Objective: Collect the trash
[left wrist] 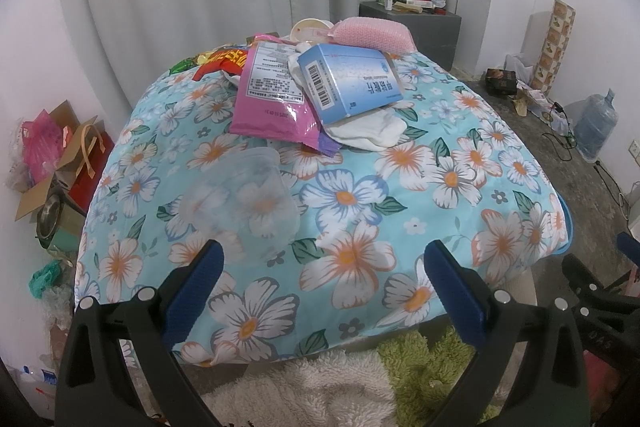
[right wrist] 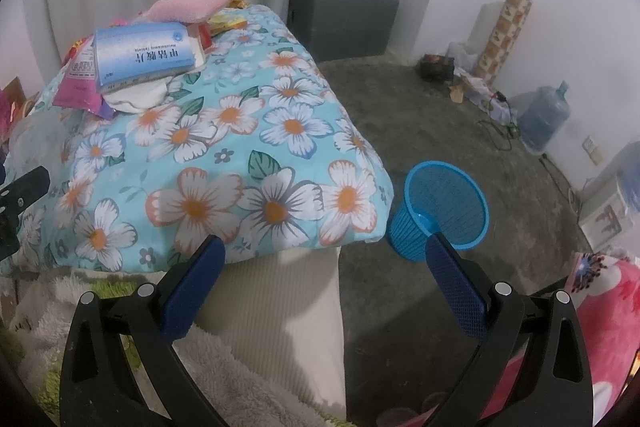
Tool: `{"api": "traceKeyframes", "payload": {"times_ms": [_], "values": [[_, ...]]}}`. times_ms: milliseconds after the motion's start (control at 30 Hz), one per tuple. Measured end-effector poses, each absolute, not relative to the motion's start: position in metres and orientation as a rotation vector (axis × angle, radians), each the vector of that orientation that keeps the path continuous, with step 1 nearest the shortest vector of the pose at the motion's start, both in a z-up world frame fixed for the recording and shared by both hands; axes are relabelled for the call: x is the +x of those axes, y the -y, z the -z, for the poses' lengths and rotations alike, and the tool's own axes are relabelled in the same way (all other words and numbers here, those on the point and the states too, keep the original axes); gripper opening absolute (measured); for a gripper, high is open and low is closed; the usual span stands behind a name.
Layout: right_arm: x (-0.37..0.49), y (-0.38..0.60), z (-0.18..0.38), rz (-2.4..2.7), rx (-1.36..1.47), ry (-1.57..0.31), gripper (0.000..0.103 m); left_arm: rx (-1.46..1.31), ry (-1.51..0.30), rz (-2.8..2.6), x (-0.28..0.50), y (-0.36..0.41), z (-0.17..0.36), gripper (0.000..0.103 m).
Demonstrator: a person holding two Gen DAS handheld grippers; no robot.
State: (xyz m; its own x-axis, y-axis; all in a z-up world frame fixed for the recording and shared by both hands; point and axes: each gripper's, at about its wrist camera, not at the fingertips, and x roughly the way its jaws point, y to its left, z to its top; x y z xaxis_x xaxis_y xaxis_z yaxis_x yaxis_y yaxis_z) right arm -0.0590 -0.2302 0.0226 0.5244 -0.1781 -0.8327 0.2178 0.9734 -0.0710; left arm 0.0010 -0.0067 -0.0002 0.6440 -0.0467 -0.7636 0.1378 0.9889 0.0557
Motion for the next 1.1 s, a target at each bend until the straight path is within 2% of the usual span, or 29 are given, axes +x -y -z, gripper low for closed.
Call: {"api": "traceKeyframes", "payload": {"times_ms": [1100], "values": [[-0.057,0.225,-0.025,0.233,0.040,-0.994,0.096,0.117,-0.873,0.089,0.002,-0.001,0.001,0.099]]}}
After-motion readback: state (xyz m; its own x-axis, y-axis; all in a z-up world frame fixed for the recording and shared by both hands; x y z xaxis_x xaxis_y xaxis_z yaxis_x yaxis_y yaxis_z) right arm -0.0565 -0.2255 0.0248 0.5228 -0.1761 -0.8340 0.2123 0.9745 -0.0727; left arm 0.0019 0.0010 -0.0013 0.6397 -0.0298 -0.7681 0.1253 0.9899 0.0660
